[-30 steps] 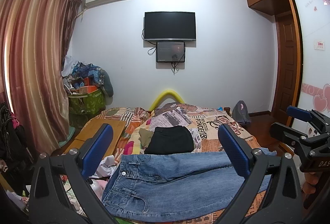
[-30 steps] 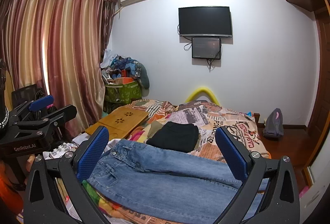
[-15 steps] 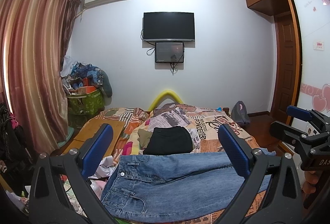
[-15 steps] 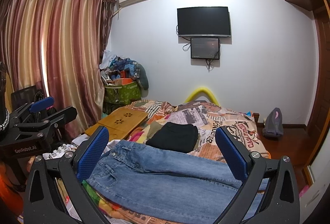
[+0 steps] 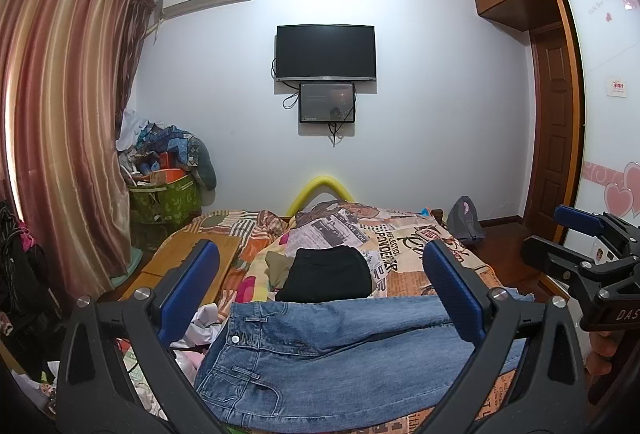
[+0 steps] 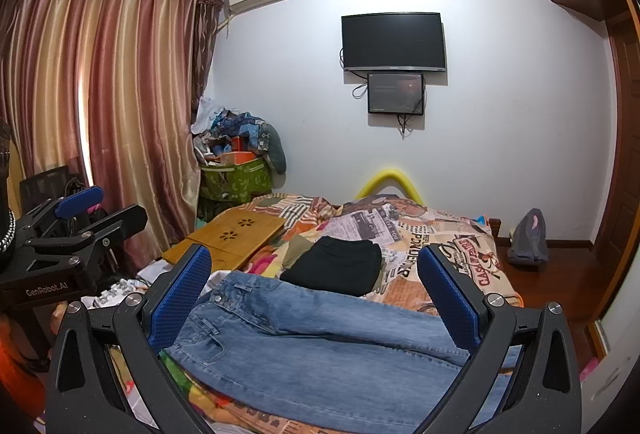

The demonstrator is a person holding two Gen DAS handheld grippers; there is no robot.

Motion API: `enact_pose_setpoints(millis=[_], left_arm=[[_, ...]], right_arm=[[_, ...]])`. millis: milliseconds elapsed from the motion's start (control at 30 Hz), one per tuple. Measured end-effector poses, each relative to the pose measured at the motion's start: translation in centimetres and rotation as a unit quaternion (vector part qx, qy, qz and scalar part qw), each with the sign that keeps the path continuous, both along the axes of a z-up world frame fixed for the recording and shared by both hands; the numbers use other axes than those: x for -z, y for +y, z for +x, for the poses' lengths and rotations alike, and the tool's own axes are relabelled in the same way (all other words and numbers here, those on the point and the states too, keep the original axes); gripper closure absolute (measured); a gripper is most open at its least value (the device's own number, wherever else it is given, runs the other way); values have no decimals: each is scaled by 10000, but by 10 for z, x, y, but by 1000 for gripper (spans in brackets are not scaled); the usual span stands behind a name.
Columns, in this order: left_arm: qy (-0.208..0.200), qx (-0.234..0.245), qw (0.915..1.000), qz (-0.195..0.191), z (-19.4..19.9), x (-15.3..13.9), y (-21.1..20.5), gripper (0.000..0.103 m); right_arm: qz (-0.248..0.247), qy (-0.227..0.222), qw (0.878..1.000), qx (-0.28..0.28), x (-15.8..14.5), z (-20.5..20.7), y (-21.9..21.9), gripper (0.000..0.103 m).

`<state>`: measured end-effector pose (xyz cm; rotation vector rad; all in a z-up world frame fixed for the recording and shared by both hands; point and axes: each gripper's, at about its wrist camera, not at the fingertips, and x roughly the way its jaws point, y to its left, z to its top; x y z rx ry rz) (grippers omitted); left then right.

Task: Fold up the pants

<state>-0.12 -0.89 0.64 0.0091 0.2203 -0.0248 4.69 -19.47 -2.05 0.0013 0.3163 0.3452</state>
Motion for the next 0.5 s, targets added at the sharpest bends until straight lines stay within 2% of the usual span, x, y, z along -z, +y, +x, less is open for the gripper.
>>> enact_pose_setpoints(millis=[500], left_arm=[[0, 18, 10000, 2, 0, -1, -4, 0]], right_arm=[[27, -2, 10000, 2, 0, 1, -5, 0]])
